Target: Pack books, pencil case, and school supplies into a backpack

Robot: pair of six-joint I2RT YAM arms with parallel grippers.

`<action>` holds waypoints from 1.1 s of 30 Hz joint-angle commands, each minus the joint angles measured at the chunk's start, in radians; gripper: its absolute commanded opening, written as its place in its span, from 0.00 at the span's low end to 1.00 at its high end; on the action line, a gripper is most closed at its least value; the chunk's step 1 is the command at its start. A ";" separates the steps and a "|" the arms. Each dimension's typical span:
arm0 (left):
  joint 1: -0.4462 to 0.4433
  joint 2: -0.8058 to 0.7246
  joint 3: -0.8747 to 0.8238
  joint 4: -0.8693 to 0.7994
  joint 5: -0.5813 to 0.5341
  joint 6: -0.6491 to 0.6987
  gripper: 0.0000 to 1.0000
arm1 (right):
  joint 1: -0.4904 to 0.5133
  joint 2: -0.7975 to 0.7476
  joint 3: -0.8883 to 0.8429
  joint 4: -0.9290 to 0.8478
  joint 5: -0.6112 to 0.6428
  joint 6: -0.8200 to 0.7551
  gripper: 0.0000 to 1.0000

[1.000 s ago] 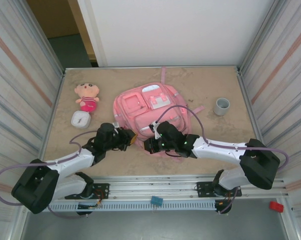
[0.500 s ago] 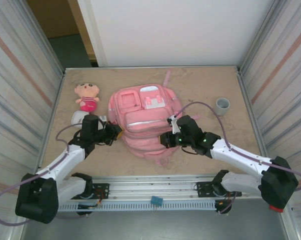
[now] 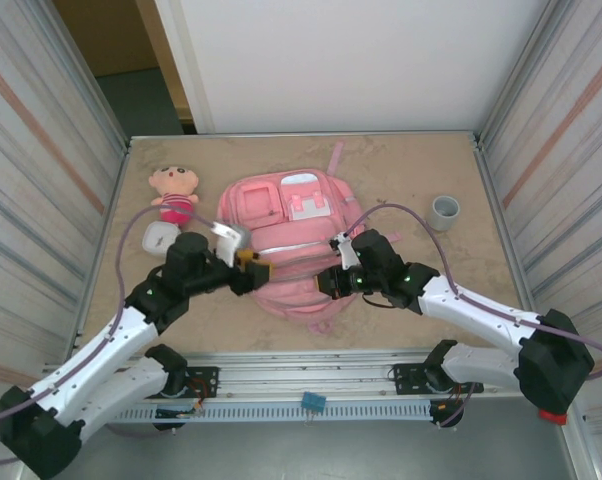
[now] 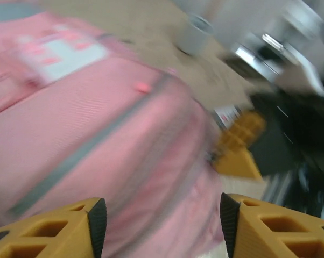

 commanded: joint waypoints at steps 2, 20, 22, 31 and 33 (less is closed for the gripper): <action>-0.167 0.075 0.056 -0.158 -0.093 0.674 0.59 | 0.009 0.001 0.049 0.042 -0.073 -0.032 0.00; -0.228 0.430 0.222 -0.126 -0.296 0.882 0.15 | -0.069 -0.044 0.023 0.032 -0.194 -0.042 0.00; -0.217 0.395 0.219 -0.202 -0.306 0.935 0.10 | -0.143 -0.078 0.002 0.001 -0.219 -0.055 0.00; -0.088 0.240 0.169 -0.391 -0.254 1.051 0.12 | -0.301 -0.077 -0.041 0.001 -0.347 -0.088 0.00; -0.077 0.220 0.166 -0.388 -0.246 1.037 0.22 | -0.255 -0.074 -0.024 0.015 -0.330 -0.089 0.00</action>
